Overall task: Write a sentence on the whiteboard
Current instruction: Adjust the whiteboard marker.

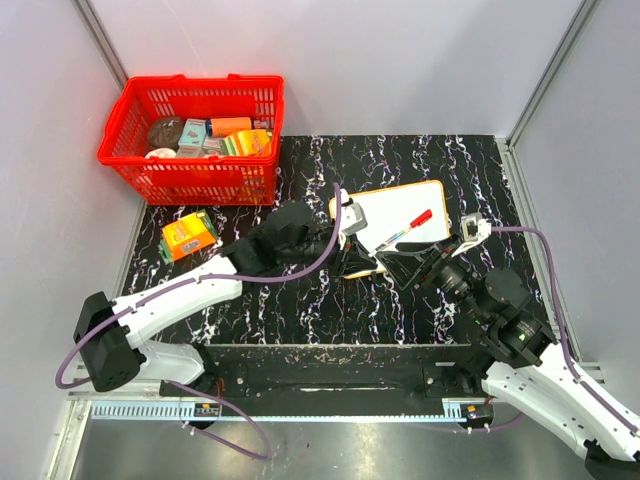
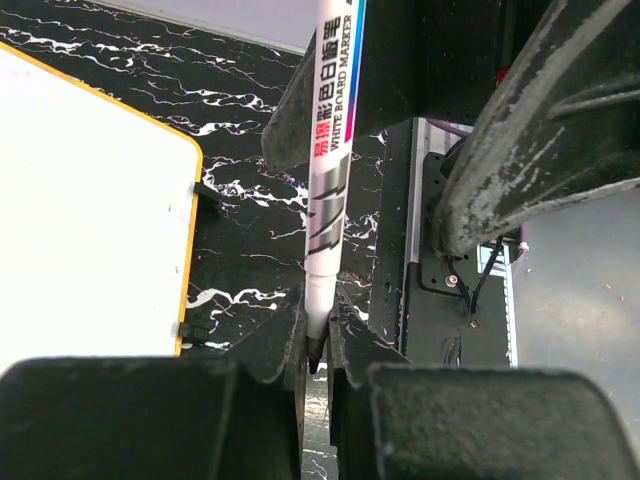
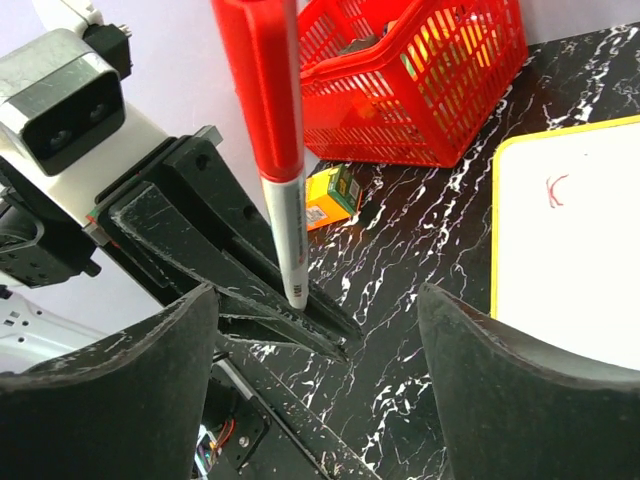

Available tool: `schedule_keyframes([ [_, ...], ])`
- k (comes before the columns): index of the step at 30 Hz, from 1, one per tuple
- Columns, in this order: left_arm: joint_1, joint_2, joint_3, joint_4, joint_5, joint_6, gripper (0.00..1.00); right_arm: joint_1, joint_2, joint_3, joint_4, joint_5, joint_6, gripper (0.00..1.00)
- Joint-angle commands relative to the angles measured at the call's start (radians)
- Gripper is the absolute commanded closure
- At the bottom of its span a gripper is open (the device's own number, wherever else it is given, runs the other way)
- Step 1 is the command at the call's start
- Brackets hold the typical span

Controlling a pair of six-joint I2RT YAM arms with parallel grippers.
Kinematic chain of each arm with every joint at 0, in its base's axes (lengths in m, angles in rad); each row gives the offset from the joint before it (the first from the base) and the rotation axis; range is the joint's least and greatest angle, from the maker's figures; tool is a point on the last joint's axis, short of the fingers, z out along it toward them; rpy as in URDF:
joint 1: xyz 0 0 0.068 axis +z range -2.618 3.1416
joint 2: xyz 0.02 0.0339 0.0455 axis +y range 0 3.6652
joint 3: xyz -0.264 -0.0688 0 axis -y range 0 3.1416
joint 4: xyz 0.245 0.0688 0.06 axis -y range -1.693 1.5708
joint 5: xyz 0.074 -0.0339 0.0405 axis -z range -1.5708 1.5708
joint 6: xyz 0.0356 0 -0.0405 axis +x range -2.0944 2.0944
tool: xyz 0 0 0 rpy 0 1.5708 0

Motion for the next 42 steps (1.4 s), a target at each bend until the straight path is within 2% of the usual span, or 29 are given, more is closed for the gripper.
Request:
schedule_keyframes([
  [1,-0.003,-0.025,-0.006,0.051,0.029,-0.005,1.0,0.002,0.017,0.007,0.082,-0.064,0.012,0.14],
  [6,-0.006,-0.025,-0.009,0.046,0.055,0.005,1.0,0.003,0.019,0.012,0.095,-0.048,0.022,0.17],
  [10,-0.01,-0.028,-0.014,0.043,0.107,0.019,1.0,0.002,0.036,0.026,0.094,-0.052,0.017,0.28],
  [13,-0.015,-0.031,-0.018,0.043,0.125,0.027,1.0,0.0,0.043,0.036,0.097,-0.07,0.019,0.32],
  [14,-0.015,-0.035,-0.02,0.042,0.124,0.027,1.0,0.0,0.045,0.039,0.097,-0.072,0.019,0.38],
  [16,-0.015,-0.042,-0.027,0.045,0.116,0.027,1.0,0.002,0.045,0.044,0.1,-0.084,0.02,0.38],
  [20,-0.015,-0.046,-0.031,0.045,0.118,0.03,1.0,0.002,0.039,0.047,0.1,-0.097,0.022,0.57],
  [21,-0.015,-0.048,-0.031,0.046,0.119,0.03,1.0,0.002,0.036,0.047,0.102,-0.097,0.022,0.69],
  [23,-0.015,-0.048,-0.031,0.043,0.121,0.031,1.0,0.002,0.025,0.044,0.1,-0.094,0.028,0.81],
  [24,-0.015,-0.049,-0.031,0.043,0.115,0.031,1.0,0.002,0.019,0.044,0.1,-0.092,0.029,0.96],
  [25,-0.015,-0.051,-0.034,0.042,0.11,0.033,1.0,0.002,0.017,0.044,0.097,-0.091,0.029,1.0],
  [40,-0.015,-0.057,-0.031,0.007,0.066,0.047,1.0,0.002,0.03,0.053,0.054,-0.167,-0.012,1.0],
  [42,-0.014,-0.059,-0.032,0.008,0.065,0.047,1.0,0.002,0.028,0.055,0.025,-0.166,-0.02,0.94],
])
